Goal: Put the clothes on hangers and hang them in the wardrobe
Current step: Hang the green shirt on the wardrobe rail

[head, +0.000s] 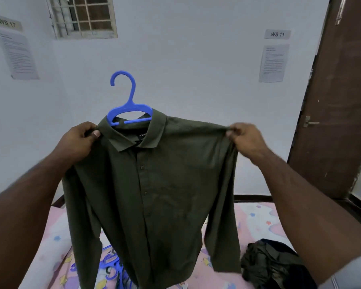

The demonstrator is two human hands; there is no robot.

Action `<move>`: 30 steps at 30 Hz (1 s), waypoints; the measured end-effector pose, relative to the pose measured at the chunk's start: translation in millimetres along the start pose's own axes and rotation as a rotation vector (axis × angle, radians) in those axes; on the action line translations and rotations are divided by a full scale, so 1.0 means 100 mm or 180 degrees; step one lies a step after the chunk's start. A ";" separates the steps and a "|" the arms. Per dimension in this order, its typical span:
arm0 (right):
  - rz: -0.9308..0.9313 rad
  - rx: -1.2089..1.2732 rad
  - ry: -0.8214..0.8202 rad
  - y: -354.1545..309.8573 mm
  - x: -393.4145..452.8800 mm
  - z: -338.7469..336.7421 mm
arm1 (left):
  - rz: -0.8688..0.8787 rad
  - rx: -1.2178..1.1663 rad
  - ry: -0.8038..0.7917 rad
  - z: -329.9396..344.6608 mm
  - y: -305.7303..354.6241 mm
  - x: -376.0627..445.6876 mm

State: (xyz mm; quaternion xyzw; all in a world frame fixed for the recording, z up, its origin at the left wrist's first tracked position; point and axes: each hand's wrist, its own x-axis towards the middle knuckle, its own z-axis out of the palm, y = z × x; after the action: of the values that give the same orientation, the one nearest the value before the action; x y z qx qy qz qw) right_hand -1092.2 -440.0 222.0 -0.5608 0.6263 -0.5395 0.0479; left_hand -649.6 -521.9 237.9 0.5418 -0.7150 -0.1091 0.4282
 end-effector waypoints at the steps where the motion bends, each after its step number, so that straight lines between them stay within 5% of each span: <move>1: -0.0171 0.0105 0.0418 -0.06 0.03 -0.06 | 0.0014 0.0025 0.0017 0.00 -0.02 0.00; 3: -0.0365 0.0092 0.0788 -0.13 0.07 -0.12 | 0.0049 0.0020 0.0048 0.04 -0.01 -0.01; 6: -0.0237 -0.0741 -0.0186 -0.03 -0.01 0.03 | 0.0101 -0.0012 0.0048 0.13 0.02 -0.01; 10: 0.0105 0.0027 0.0584 0.04 -0.02 -0.09 | 0.0028 -0.0113 0.0146 0.24 -0.01 0.00; 13: 0.0255 -0.0569 -0.0251 0.10 -0.06 -0.13 | 0.0035 -0.0197 0.0158 0.28 0.00 0.02; 17: 0.0409 -0.0449 -0.0087 0.13 -0.08 -0.20 | 0.0079 -0.0143 0.0115 0.32 0.05 0.08; 23: -0.0093 0.0010 -0.0365 -0.13 -0.07 -0.12 | 0.0186 -0.0061 0.0062 0.39 0.12 0.11; 30: -0.0598 -0.0889 -0.1209 -0.47 -0.06 0.17 | 0.0267 -0.0123 -0.0037 0.38 0.20 -0.03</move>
State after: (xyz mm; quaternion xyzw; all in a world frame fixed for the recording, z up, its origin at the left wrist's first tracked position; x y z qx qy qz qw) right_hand -1048.3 -436.5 246.3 -0.7090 0.6196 -0.3348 0.0364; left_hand -690.8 -523.1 225.9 0.5023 -0.7373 -0.1080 0.4387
